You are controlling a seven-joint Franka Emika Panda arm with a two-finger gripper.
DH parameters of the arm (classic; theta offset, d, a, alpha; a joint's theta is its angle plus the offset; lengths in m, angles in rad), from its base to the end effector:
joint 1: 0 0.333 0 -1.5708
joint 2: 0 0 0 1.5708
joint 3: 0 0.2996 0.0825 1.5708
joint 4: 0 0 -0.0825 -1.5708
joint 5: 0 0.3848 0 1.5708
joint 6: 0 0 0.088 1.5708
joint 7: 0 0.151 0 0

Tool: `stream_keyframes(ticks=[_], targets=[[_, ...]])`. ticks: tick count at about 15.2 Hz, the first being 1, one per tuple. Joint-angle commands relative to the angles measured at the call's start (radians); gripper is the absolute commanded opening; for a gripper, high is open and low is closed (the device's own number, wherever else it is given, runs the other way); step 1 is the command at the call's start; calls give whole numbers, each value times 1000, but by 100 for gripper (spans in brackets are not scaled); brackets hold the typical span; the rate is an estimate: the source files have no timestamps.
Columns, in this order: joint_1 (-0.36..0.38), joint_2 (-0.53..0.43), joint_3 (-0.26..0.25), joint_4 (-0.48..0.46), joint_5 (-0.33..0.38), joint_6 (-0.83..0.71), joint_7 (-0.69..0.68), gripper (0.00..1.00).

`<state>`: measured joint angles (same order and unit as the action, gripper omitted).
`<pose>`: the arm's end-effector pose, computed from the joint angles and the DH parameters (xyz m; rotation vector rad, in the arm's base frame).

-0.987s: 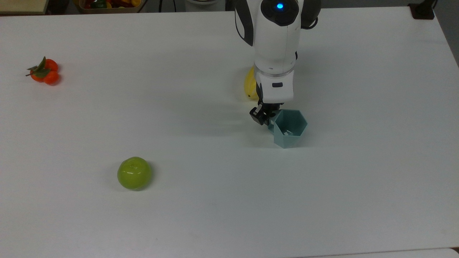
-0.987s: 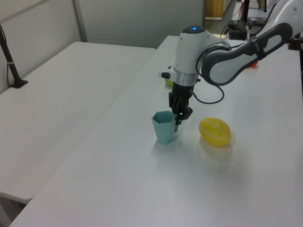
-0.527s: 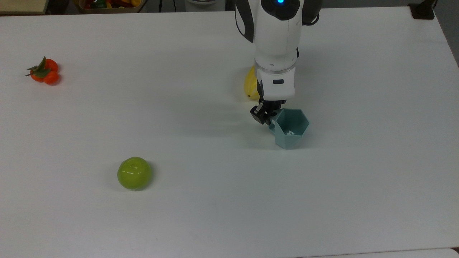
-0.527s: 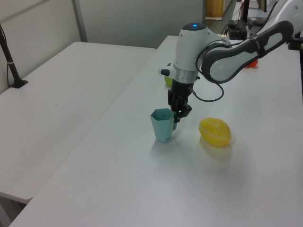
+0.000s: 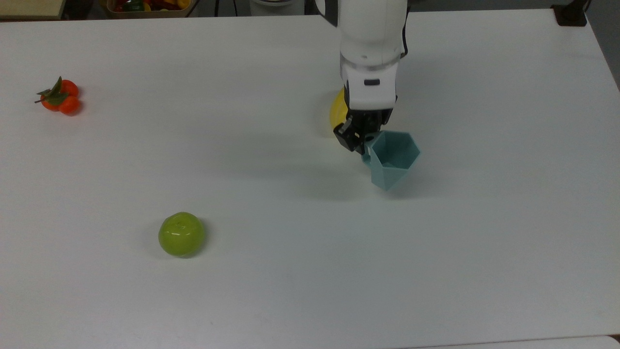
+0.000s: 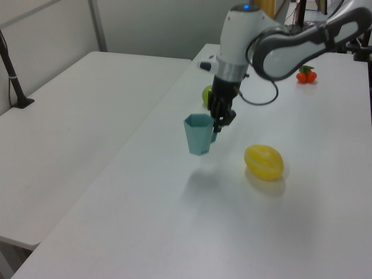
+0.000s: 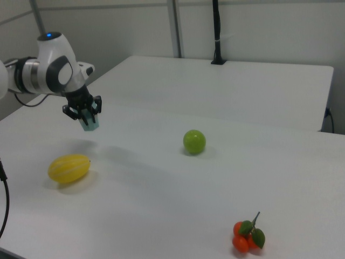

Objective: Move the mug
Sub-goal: 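Lift the teal cup and carry it past the yellow melon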

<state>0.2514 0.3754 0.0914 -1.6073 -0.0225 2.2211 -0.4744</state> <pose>0.6555 0.2261 0.3780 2.8590 1.2397 0.3763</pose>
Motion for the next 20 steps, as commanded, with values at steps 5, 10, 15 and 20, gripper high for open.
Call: stream_keyframes(ticks=[5, 10, 15, 20], targets=[[-58, -246, -18, -28, 35, -270, 100, 0], [-69, -372, -113, -100, 35, -409, 148, 0], [-70, -484, -203, -285, 18, -403, 191, 0], [-110, -501, -243, -431, -17, -362, 192, 0]])
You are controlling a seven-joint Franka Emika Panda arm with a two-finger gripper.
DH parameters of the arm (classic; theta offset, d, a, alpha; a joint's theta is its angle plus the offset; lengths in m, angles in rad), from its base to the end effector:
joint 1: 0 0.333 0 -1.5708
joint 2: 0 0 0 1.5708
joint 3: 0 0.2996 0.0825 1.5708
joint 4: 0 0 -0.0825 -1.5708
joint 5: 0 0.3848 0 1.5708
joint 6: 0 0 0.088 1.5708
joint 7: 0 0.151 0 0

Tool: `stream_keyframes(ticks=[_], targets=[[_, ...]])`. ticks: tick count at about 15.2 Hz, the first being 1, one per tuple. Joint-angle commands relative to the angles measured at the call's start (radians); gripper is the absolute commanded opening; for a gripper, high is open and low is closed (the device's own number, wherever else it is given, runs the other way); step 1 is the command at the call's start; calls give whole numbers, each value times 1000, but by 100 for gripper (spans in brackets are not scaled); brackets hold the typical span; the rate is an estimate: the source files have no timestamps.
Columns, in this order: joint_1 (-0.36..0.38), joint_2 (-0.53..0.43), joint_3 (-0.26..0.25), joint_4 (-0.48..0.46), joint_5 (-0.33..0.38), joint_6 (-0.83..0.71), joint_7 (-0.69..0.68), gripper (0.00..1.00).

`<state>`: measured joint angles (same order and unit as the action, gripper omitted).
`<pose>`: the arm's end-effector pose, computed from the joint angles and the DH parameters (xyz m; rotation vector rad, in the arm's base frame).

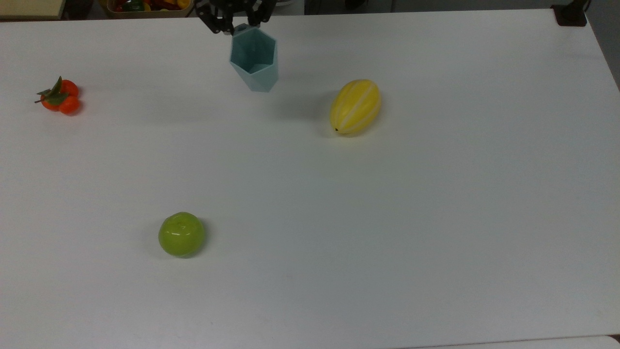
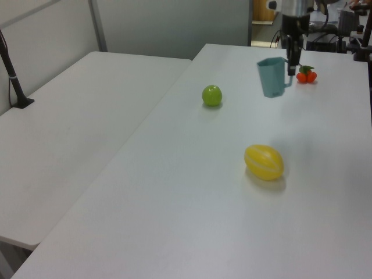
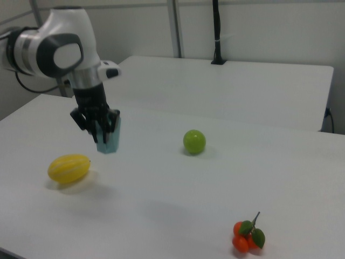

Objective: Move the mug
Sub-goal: 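Lift the teal cup and carry it past the yellow melon, then lower the teal cup onto the table and open the gripper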

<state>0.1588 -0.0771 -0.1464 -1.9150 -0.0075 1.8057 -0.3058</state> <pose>0.5353 0.0045 0.4619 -3.0923 -0.5001 0.0502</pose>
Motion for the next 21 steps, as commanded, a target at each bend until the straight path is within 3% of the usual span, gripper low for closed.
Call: stream_keyframes(ticks=[1, 10, 21], targets=[[-33, -47, -7, -184, -43, 107, 27, 0], [-85, -35, -9, -432, -43, 461, 154, 0], [-81, 10, -7, -447, -46, 537, 206, 0]])
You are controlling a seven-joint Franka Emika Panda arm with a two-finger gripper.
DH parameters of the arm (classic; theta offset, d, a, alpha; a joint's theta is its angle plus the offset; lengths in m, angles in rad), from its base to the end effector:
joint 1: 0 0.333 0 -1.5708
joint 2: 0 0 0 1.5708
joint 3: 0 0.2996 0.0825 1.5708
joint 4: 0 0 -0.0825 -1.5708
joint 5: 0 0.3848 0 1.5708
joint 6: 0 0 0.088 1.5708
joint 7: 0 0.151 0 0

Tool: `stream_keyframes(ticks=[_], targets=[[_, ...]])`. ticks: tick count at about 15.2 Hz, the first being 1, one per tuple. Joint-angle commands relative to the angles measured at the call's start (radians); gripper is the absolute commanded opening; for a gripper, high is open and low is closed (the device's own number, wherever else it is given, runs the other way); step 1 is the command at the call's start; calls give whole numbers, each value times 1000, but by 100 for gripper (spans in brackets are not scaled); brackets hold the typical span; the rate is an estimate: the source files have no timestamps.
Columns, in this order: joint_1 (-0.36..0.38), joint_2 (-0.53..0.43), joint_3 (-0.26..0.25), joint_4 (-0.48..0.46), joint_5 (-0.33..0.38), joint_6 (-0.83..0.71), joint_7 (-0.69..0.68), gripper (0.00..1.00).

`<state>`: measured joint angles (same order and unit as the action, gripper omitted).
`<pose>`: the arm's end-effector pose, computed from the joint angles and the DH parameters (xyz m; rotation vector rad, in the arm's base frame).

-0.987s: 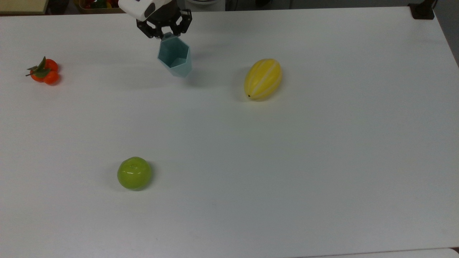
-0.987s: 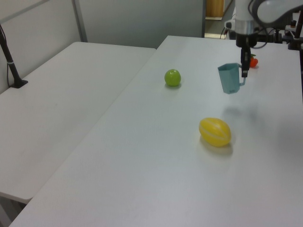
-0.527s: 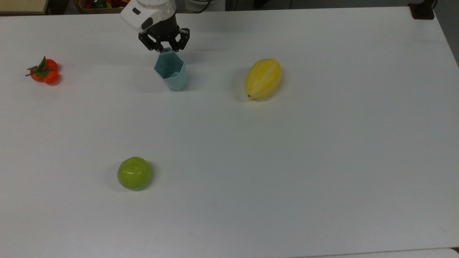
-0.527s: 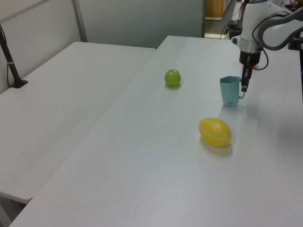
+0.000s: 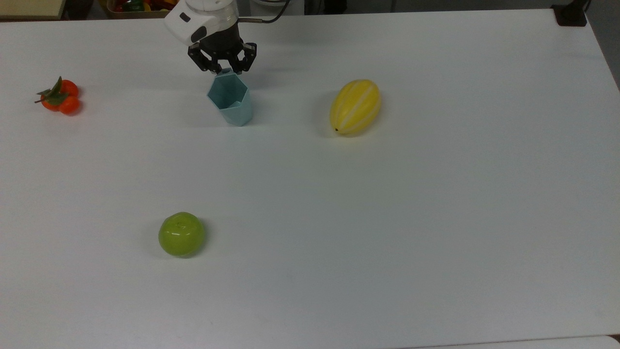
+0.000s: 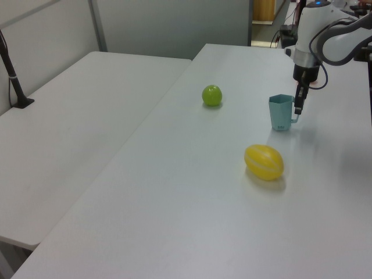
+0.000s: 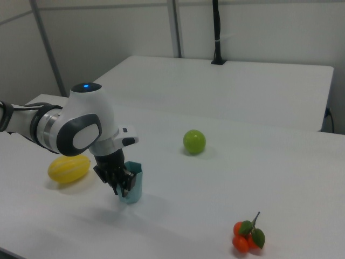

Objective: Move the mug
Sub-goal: 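Lower the teal cup onto the table and open the gripper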

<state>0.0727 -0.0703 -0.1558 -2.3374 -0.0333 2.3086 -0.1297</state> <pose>0.5017 -0.0431 0.3065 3.1207 0.1072 0.0609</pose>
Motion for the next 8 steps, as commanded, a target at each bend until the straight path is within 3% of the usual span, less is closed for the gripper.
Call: stream_keyframes(ticks=[1, 2, 4, 6, 8], targets=[[2, 3, 2, -23, -20, 31, 30, 6], [4, 3, 2, -23, -20, 31, 30, 18], [4, 3, 2, -22, -20, 29, 30, 58], [6, 1, 2, -20, -20, 28, 41, 74], [7, 1, 2, -20, -20, 25, 62, 100]])
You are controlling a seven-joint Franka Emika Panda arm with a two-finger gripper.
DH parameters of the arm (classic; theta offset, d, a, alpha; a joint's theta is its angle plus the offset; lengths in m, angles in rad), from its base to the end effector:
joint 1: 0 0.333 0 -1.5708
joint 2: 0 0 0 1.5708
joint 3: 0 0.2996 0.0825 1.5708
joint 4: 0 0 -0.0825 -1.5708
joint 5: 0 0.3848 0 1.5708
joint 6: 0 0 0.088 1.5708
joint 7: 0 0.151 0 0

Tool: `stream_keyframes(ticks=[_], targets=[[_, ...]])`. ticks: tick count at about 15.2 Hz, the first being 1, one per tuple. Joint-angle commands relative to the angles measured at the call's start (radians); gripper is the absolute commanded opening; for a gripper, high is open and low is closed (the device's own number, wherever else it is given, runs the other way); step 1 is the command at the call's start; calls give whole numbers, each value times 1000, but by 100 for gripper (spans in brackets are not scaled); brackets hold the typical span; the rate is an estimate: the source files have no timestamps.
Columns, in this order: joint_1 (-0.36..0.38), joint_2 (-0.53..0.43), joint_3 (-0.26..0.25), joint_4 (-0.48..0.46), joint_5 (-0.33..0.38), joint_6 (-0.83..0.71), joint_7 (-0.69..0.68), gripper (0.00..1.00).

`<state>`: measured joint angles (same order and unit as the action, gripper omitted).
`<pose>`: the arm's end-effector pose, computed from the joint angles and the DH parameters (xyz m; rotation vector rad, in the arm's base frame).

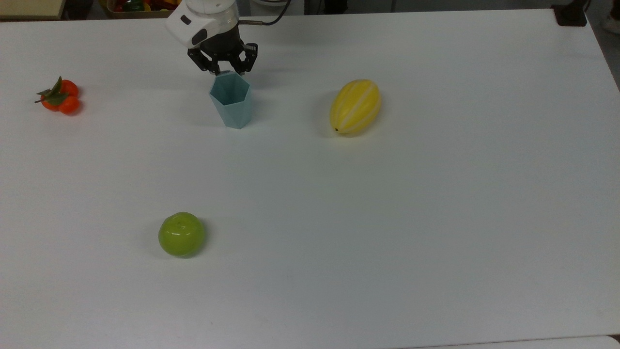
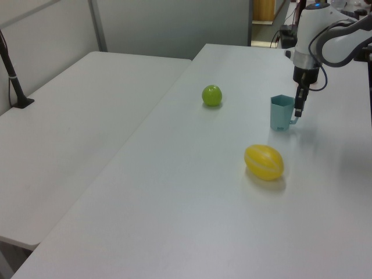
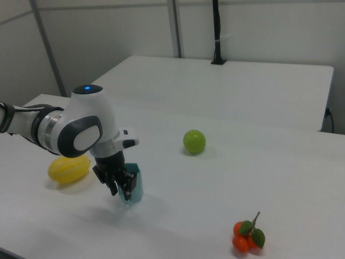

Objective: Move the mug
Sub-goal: 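Lower the teal cup onto the table and open the gripper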

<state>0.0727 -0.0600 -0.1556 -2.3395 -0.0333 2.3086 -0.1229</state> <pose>0.5007 -0.0429 0.3005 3.1213 0.0971 0.0417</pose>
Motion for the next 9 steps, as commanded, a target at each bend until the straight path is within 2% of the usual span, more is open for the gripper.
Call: stream_keyframes(ticks=[1, 7, 9], targets=[[7, -9, 2, -14, -22, 25, 75, 100], [7, -17, 4, -4, -53, 0, 85, 100], [6, -32, 10, 60, -76, -93, 88, 100]])
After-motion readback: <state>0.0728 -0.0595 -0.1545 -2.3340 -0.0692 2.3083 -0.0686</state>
